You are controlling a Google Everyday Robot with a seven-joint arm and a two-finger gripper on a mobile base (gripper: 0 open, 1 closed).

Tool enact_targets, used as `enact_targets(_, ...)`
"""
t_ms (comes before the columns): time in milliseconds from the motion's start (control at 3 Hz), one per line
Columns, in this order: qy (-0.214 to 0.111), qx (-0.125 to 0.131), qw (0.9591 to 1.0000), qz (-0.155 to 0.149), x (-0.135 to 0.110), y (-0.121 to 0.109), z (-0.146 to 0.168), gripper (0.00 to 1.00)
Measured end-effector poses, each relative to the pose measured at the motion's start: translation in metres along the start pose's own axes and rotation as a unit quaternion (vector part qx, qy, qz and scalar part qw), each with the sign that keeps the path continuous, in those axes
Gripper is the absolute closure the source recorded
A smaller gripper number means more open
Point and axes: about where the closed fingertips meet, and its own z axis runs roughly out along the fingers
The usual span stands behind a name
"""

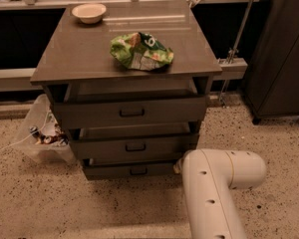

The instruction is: Close bottom drawer

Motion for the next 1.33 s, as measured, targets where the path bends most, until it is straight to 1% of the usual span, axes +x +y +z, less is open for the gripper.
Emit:
enact_targets(333,-0.006,-0.015,0.9999,-0.004,-0.003,-0.001,-0.013,1.00)
enact_targets(667,-0.006,-0.015,0.9999,-0.004,-0.003,-0.001,-0.013,1.00)
enact_targets(1000,-0.005,-0.024,0.9997,-0.007,-0.001,0.002,-0.016,1.00)
enact_targets(1333,0.000,-0.033,0.9994,-0.003,0.010,-0.002,-0.030,1.00)
